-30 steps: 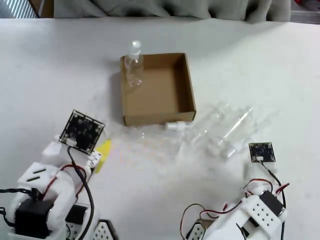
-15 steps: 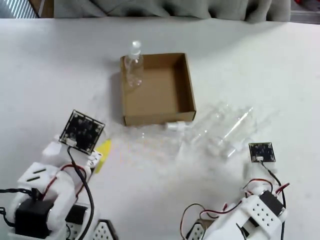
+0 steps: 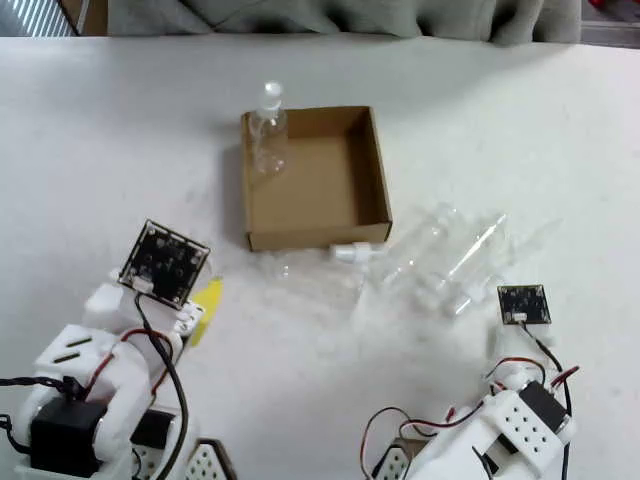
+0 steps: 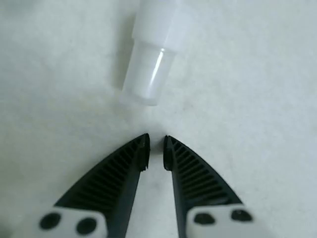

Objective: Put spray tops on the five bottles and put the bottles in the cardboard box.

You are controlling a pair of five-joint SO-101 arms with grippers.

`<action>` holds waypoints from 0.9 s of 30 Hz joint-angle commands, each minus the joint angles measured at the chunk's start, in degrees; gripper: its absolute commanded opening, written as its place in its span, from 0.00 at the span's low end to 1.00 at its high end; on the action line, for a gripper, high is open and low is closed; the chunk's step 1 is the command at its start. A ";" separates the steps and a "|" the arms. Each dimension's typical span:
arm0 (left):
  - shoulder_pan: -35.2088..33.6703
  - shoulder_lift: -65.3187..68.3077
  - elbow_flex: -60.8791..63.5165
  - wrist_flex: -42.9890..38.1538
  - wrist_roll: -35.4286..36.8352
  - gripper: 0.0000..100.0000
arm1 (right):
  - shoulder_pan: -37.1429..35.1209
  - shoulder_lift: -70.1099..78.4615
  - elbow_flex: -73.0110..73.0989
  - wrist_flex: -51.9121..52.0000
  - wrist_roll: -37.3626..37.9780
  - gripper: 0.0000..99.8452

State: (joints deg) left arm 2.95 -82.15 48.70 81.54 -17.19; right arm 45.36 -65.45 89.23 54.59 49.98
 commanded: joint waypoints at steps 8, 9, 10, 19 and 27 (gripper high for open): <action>-0.13 0.31 -3.08 0.35 -0.62 0.02 | -0.22 0.48 0.35 -0.48 0.62 0.05; -0.13 0.31 -3.08 0.35 -0.62 0.02 | -0.31 0.48 0.35 -0.48 0.62 0.05; -0.13 0.31 -3.08 0.26 -0.62 0.02 | -0.22 0.48 0.35 -0.48 0.62 0.05; 2.24 0.31 -3.08 0.53 -0.35 0.02 | -0.22 0.48 0.35 -0.48 0.62 0.05; 2.24 0.22 -5.45 0.00 -0.35 0.02 | -0.22 0.48 0.35 -0.48 0.62 0.05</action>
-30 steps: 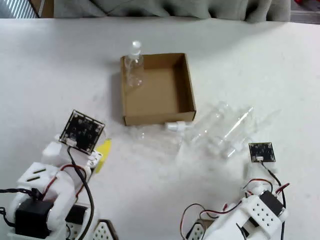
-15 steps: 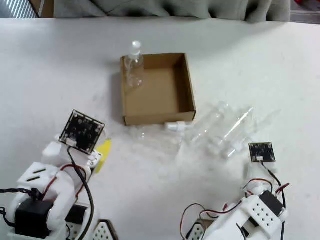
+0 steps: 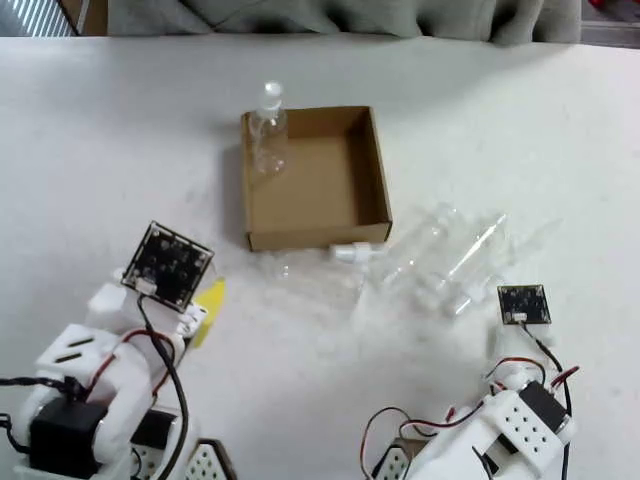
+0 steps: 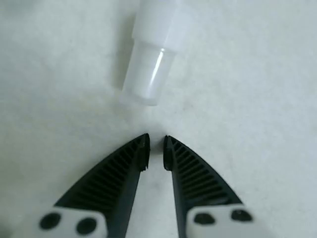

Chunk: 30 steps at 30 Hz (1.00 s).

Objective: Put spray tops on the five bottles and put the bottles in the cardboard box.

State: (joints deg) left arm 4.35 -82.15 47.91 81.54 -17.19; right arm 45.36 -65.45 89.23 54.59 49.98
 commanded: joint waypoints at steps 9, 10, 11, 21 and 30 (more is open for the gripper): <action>0.48 0.22 -19.78 3.25 -0.26 0.02 | -0.22 0.48 0.35 -0.48 0.62 0.05; 0.66 0.22 -21.36 3.78 -0.26 0.02 | -0.22 0.48 0.35 -0.48 0.62 0.05; 0.84 0.22 -23.03 3.96 0.00 0.02 | -0.22 0.48 0.35 -0.48 0.62 0.05; 4.00 -7.87 -31.65 2.46 14.51 0.02 | -0.22 0.48 0.35 -0.48 0.62 0.05; 4.00 -12.26 -29.10 -5.54 29.98 0.02 | -0.22 0.48 0.35 -0.48 0.62 0.05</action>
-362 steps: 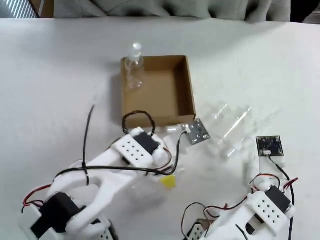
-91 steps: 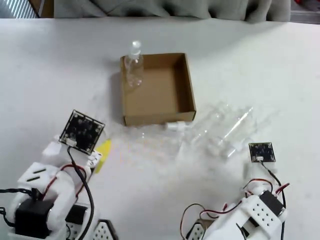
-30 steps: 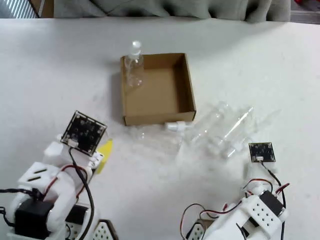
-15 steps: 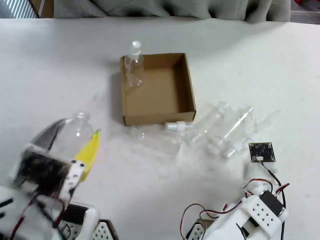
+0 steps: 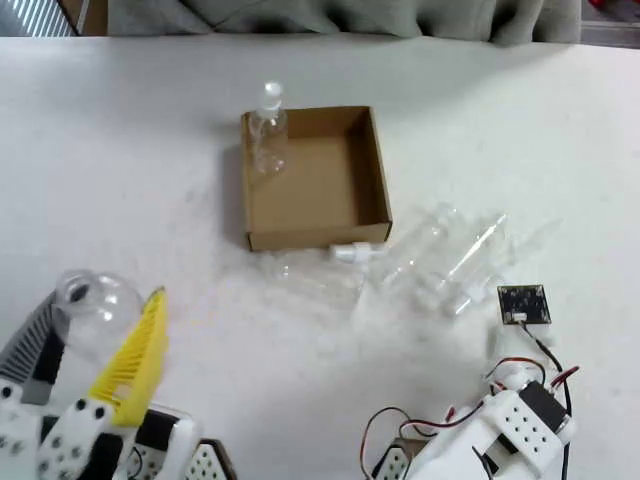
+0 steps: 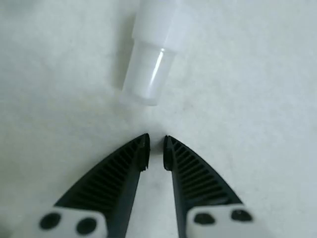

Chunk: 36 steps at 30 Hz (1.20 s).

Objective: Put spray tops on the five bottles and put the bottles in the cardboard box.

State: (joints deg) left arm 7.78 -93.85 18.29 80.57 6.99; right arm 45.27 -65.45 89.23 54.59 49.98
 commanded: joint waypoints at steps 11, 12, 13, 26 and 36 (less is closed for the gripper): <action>0.84 -6.64 20.75 -19.60 6.68 0.02 | -0.13 0.48 0.35 -0.48 0.62 0.05; 0.84 -6.90 21.45 -19.69 6.68 0.02 | -0.13 0.48 0.35 -0.48 0.62 0.05; 0.84 -7.16 22.07 -19.69 6.68 0.02 | -0.13 0.48 0.35 -0.48 0.62 0.05; 0.48 -7.16 25.49 -19.43 2.29 0.02 | -0.40 0.48 0.35 -0.31 0.70 0.05; 0.48 -7.16 35.34 -24.88 1.41 0.02 | -3.12 0.48 0.35 -0.13 0.70 0.04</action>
State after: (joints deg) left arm 7.87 -100.97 52.48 59.03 9.10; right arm 43.96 -65.45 89.23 54.59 50.15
